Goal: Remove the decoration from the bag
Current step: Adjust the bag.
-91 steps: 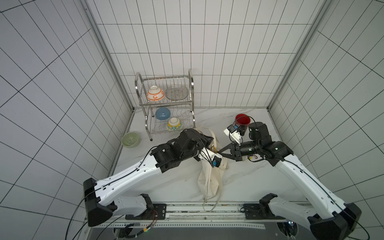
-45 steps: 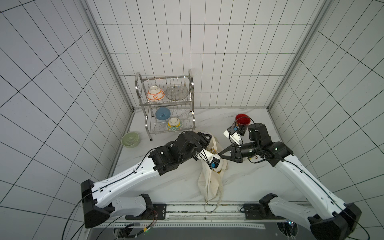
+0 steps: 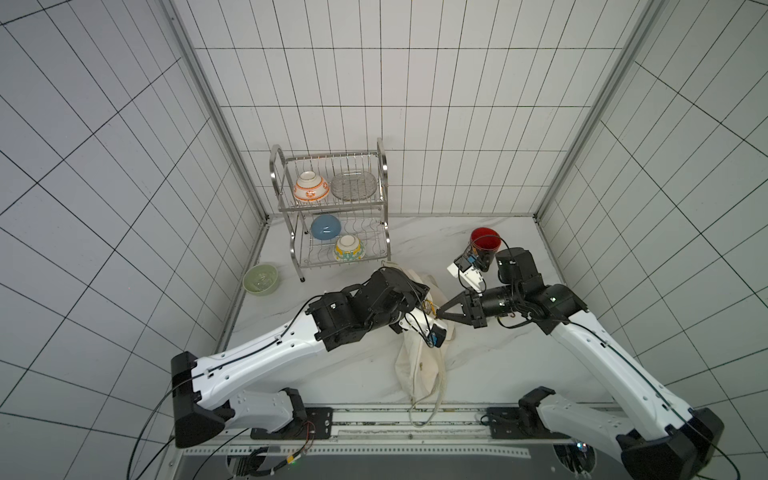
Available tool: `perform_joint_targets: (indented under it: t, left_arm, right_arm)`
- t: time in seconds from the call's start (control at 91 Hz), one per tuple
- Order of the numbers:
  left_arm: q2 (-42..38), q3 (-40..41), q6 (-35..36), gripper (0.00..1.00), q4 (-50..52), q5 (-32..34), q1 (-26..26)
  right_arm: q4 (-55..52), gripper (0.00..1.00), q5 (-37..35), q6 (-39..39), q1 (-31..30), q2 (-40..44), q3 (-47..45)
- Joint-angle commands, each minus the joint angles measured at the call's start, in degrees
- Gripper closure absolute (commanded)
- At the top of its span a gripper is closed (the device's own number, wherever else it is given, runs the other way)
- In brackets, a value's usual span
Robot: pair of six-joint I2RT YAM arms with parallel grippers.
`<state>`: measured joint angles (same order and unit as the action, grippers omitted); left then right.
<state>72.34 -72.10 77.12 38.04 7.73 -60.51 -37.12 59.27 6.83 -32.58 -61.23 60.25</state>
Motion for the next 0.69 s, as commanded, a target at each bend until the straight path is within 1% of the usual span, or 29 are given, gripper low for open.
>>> perform_joint_targets:
  t: [0.0, 0.099, 0.209, 0.297, 0.33, 0.374, 0.462, 0.583, 0.682]
  left_arm:
    - [1.62, -0.95, -2.45, 0.47, 1.5, 0.72, 1.58]
    - [2.2, -1.29, -2.95, 0.55, -1.46, 0.32, 3.9]
    - [2.89, -2.04, -5.16, 0.63, -3.24, -1.89, 5.46]
    - [3.0, -2.0, -6.92, 0.79, -3.71, -2.77, 5.62]
    - [2.86, -2.07, -7.66, 0.84, -3.69, -2.89, 5.68]
    - [2.45, -2.41, -9.01, 0.87, -3.23, -3.56, 5.89]
    - [1.48, -3.95, -12.72, 0.99, -0.6, -6.32, 6.38]
    - [0.41, -6.67, -20.69, 1.0, 4.92, -10.75, 6.54]
    - [0.61, -8.84, -26.6, 1.0, 10.25, -13.49, 6.55]
  right_arm:
    - [0.83, 1.0, 2.63, -1.17, 0.42, 1.71, -0.4]
    - [0.83, 1.0, 3.21, -1.39, 0.46, 1.82, -0.56]
    - [0.91, 1.0, 3.91, -1.34, 0.5, 1.78, -1.04]
    - [1.0, 1.0, 3.23, -1.31, 0.43, 2.11, -1.54]
    - [1.0, 1.0, 2.93, -1.29, 0.57, 2.42, -1.85]
    - [1.07, 1.0, 2.79, -1.29, 0.69, 2.55, -2.16]
    - [1.79, 1.0, 2.76, -0.94, 1.07, 2.56, -2.95]
    - [4.74, 1.0, 2.55, 0.48, 1.67, 1.99, -4.24]
    - [9.27, 1.0, 2.74, 2.77, 2.13, 1.35, -5.2]
